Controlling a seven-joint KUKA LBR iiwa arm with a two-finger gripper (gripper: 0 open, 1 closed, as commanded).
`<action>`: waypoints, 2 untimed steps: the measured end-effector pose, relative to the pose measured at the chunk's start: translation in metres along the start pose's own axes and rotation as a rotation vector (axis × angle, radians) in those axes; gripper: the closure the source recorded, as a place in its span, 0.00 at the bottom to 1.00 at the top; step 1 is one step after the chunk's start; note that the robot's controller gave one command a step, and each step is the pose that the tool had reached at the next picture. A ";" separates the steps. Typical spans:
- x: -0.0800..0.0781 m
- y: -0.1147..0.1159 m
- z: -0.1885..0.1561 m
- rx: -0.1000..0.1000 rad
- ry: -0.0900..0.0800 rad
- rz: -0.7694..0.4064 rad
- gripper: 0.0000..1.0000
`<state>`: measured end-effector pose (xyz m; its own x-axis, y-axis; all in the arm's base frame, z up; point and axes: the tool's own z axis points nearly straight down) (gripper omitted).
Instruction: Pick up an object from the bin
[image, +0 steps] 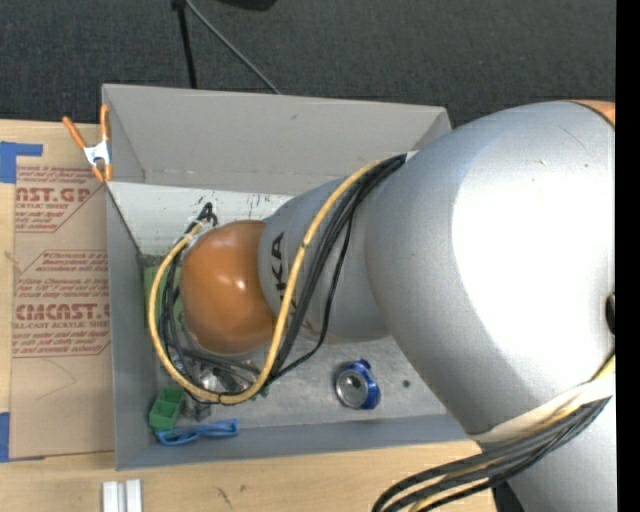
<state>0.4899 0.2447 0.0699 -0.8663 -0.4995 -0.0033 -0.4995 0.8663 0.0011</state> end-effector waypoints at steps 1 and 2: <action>-0.003 -0.018 -0.125 0.002 -0.008 0.005 1.00; -0.002 -0.017 -0.120 0.000 0.001 0.004 0.00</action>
Offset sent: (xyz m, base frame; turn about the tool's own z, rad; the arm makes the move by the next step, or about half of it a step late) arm 0.0096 -0.0155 0.1200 0.0044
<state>0.4997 0.2301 0.1897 -0.8684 -0.4958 -0.0027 -0.4958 0.8684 0.0008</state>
